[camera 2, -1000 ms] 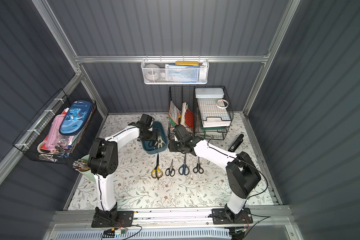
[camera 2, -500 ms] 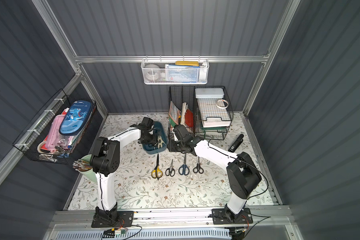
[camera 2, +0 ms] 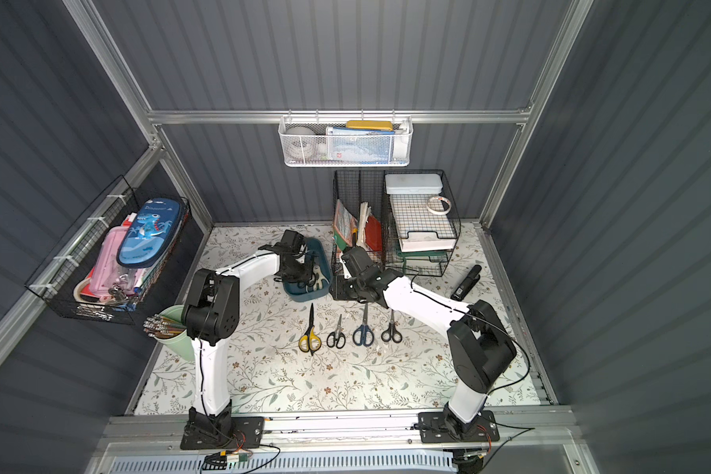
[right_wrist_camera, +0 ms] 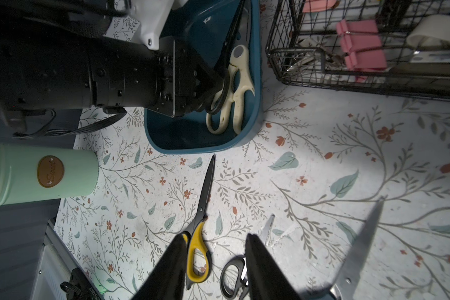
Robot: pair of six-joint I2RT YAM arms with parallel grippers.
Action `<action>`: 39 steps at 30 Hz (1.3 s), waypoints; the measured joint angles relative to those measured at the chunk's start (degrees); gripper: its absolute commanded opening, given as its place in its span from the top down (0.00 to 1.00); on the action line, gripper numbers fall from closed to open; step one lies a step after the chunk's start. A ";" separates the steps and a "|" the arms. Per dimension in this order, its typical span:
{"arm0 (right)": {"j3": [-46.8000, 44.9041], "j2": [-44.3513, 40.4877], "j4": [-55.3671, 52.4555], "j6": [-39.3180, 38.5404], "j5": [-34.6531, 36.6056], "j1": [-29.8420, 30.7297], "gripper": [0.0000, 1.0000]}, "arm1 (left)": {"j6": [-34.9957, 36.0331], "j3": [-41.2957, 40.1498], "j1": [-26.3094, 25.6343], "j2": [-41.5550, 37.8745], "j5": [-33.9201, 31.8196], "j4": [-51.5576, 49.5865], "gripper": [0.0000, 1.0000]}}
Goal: Take the scissors out of the storage box
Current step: Pick up the scissors from the storage box, then place the scissors at the center of the board.
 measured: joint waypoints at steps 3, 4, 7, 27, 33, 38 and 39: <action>0.00 0.00 0.35 0.11 -0.28 0.00 0.59 | 0.00 0.28 0.44 0.00 0.09 -0.04 1.00; 0.00 0.00 0.46 0.17 -0.37 0.00 0.58 | 0.00 0.31 0.61 0.00 0.04 -0.02 1.00; 0.00 0.00 0.72 0.20 -0.39 0.00 0.58 | 0.02 0.44 0.96 -0.17 -0.20 -0.07 1.00; -0.26 0.00 -0.33 -0.83 -0.24 0.00 0.58 | -0.13 -11.30 1.03 -28.70 -6.84 -2.40 1.00; -0.26 0.00 -0.94 -1.33 -0.13 0.00 0.59 | -2.01 -28.24 1.05 -44.22 -8.68 -6.84 1.00; -0.15 0.24 -0.90 -1.33 -0.22 0.17 0.58 | -5.53 -35.69 0.48 -51.91 -8.37 -9.60 1.00; -0.07 0.44 -0.81 -1.33 -0.20 0.31 0.58 | -6.58 -37.46 -0.09 -53.16 -8.07 -9.62 1.00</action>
